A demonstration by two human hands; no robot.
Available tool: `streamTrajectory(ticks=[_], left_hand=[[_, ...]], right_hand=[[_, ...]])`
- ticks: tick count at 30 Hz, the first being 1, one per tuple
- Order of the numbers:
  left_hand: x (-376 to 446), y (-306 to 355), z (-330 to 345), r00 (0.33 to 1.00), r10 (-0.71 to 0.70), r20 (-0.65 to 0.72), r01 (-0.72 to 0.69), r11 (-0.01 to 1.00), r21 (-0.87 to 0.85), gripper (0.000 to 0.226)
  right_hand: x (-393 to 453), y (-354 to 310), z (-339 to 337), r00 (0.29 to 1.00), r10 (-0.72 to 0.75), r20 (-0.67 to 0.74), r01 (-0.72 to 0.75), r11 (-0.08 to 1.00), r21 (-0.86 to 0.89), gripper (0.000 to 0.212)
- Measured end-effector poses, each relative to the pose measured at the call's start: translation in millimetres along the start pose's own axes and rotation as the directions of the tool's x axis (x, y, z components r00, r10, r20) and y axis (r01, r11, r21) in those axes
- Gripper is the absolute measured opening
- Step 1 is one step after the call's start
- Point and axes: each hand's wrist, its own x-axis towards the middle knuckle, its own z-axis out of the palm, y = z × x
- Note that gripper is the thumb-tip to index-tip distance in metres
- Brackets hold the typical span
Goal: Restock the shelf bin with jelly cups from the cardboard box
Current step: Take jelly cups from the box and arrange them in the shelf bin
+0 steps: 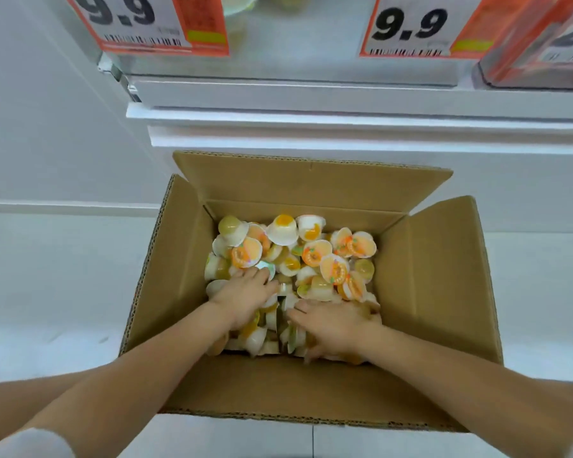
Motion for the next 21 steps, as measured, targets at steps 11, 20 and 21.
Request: streamTrajectory(ticks=[11, 20, 21], left_hand=[[-6, 15, 32, 0.979, 0.195, 0.059, -0.194, 0.981, -0.027, 0.039], [-22, -17, 32, 0.912, -0.383, -0.15, 0.313, 0.883, -0.348, 0.054], [-23, -23, 33, 0.89, -0.447, -0.092, 0.373, 0.828, -0.419, 0.061]], right_hand=[[-8, 7, 20, 0.972, 0.202, -0.123, -0.109, 0.842, 0.528, 0.071], [-35, 27, 24, 0.888, 0.407, -0.213, -0.104, 0.63, 0.769, 0.068], [-35, 28, 26, 0.876, 0.431, -0.217, -0.107, 0.612, 0.783, 0.069]])
